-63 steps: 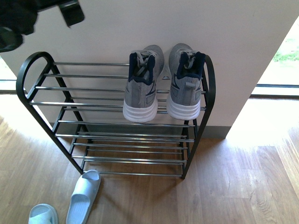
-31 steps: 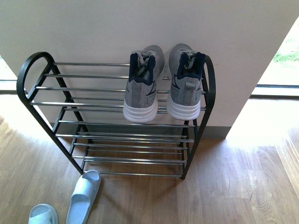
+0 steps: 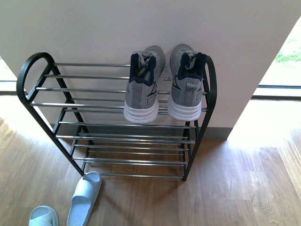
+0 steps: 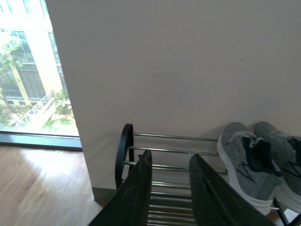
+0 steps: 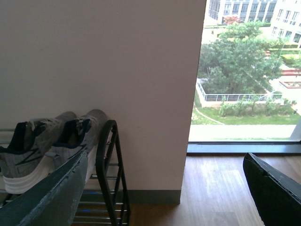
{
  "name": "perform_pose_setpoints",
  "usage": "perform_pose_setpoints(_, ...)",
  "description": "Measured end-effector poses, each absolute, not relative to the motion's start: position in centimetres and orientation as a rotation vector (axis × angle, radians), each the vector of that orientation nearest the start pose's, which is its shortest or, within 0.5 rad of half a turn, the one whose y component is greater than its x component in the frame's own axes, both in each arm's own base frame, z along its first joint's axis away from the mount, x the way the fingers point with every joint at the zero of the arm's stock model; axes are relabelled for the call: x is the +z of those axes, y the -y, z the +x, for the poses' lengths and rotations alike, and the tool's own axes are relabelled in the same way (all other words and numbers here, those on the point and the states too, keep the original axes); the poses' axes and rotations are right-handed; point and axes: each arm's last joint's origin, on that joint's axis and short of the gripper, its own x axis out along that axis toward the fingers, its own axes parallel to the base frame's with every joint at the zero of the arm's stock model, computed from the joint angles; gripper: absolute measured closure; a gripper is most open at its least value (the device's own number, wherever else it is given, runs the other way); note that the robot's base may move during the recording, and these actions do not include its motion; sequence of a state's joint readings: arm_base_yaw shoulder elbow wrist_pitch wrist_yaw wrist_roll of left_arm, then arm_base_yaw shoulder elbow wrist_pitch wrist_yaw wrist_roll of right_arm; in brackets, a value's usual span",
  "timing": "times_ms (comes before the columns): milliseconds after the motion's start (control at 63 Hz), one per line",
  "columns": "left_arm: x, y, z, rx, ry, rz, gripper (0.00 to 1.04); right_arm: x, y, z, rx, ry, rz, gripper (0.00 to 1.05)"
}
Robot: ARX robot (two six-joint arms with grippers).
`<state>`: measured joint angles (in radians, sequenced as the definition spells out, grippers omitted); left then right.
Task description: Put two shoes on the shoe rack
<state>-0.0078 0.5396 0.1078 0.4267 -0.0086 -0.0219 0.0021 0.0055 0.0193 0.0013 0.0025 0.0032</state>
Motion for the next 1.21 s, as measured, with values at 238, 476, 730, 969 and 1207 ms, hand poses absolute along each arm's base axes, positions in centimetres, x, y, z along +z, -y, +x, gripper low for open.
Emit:
perform_pose_setpoints(238, 18.1, 0.1, 12.7, -0.004, -0.003, -0.012, 1.04, 17.0, 0.0, 9.7, 0.0, 0.015, 0.003, 0.09)
perform_pose_setpoints(476, 17.1, 0.1, 11.8, -0.004, 0.008, -0.011, 1.04, 17.0, 0.0, 9.7, 0.0, 0.015, 0.003, 0.09)
perform_pose_setpoints(730, 17.1, 0.0, 11.2, -0.004, 0.014, -0.01, 1.04, 17.0, 0.0, 9.7, 0.0, 0.015, 0.003, 0.09)
perform_pose_setpoints(969, 17.0, 0.0, 10.6, -0.004, 0.007, -0.01, 1.04, 17.0, 0.0, 9.7, 0.0, 0.015, 0.003, 0.09)
perform_pose_setpoints(1207, 16.7, 0.0, 9.8, -0.003, -0.004, -0.01, 1.04, 17.0, 0.0, 9.7, 0.0, 0.015, 0.003, 0.09)
